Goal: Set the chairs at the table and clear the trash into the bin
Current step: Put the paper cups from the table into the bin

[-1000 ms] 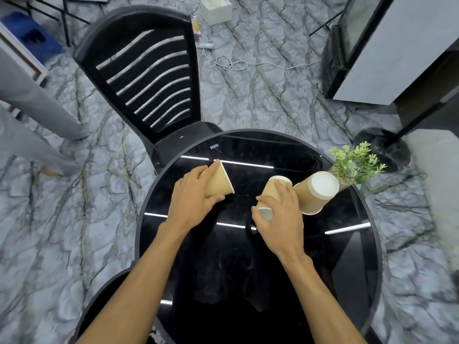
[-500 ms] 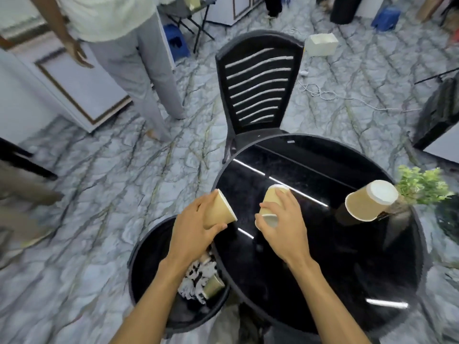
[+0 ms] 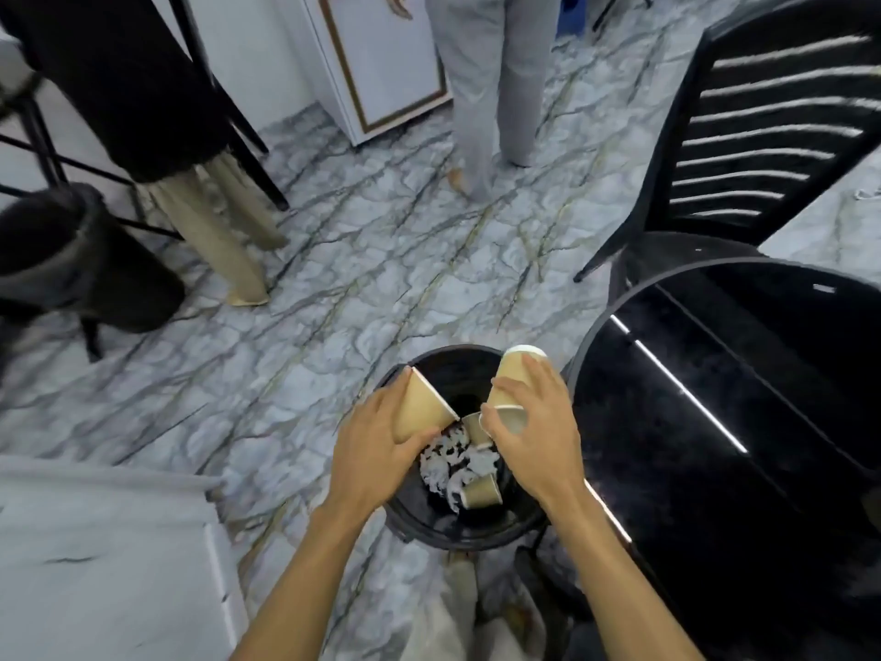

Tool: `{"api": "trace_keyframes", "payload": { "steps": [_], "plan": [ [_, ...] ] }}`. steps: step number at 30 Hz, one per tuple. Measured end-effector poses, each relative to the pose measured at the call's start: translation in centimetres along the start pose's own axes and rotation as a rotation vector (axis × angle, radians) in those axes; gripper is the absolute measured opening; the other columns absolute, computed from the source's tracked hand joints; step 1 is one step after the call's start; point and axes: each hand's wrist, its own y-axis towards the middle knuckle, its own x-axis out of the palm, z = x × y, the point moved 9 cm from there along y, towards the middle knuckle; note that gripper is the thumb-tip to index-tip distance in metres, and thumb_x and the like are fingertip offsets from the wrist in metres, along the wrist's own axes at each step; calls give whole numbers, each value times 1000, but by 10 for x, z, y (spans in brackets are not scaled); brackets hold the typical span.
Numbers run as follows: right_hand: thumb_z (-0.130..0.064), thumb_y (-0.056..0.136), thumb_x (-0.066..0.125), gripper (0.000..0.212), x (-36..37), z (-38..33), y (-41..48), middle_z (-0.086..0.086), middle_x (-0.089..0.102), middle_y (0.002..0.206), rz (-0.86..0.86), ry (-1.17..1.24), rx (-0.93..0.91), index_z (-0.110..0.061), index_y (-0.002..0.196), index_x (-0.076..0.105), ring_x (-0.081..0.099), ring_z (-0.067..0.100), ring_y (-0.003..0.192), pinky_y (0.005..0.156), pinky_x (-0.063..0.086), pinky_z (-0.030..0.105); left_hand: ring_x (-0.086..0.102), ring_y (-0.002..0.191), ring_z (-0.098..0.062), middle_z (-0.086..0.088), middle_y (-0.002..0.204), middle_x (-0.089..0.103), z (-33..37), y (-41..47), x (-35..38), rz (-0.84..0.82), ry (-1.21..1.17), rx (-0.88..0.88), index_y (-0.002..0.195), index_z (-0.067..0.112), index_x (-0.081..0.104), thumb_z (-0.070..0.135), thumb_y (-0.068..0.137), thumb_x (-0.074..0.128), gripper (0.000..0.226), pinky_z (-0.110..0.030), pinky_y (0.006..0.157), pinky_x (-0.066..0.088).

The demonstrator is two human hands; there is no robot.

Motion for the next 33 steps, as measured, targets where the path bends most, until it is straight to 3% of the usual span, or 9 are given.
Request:
{"api": "trace_keyframes", "payload": {
  "steps": [4, 6, 9, 11, 13, 22, 33],
  "plan": [
    [-41, 87, 62, 42, 53, 28, 11, 10, 31, 157, -12, -3, 15, -22, 124, 65, 19, 22, 148, 115, 18, 30, 47, 127, -18, 5, 146, 45, -50, 11, 41, -36, -60, -100, 153, 39, 16, 61, 87, 55, 81, -37, 96, 43],
    [-48, 90, 55, 51, 94, 56, 16, 11, 18, 162, -93, -61, 41, -24, 136, 55, 7, 25, 151, 118, 13, 36, 37, 139, -18, 4, 156, 33, -72, 21, 79, -93, -72, -141, 155, 35, 9, 61, 89, 52, 83, -39, 105, 36],
    [-59, 94, 42, 64, 177, 121, 5, 7, -6, 165, -506, -275, 178, -33, 151, 26, -13, 27, 151, 119, 5, 55, 5, 152, -26, 1, 166, 1, -111, 27, 150, -359, 106, -241, 154, 35, -10, 68, 91, 40, 87, -53, 118, 14],
    [-60, 95, 41, 63, 214, 155, -14, 5, -4, 165, -747, -340, 278, -33, 150, 28, -11, 31, 150, 119, 7, 59, -4, 152, -27, 1, 165, -7, -132, 21, 183, -523, 145, -307, 154, 36, -10, 66, 93, 38, 83, -54, 119, 5],
    [-58, 95, 41, 61, 226, 171, -27, 5, 2, 165, -822, -354, 337, -31, 149, 32, -7, 31, 151, 118, 10, 59, -4, 152, -27, 0, 165, -6, -139, 17, 195, -583, 147, -317, 154, 36, -6, 62, 95, 37, 77, -52, 120, 4],
    [-51, 97, 44, 61, 194, 121, 6, 8, 5, 165, -677, -249, 316, -30, 152, 26, -4, 30, 151, 118, 13, 55, 3, 152, -22, 2, 165, 3, -114, 35, 146, -502, 72, -216, 155, 38, 1, 56, 99, 37, 69, -46, 122, 9],
    [-43, 96, 52, 57, 35, 24, 41, 3, 14, 163, -196, -145, 172, -26, 149, 35, 5, 21, 151, 122, 13, 44, 7, 152, -20, 1, 165, 8, 34, 86, 45, -298, 144, 150, 155, 31, 14, 54, 99, 37, 65, -44, 121, 8]
  ]
}}
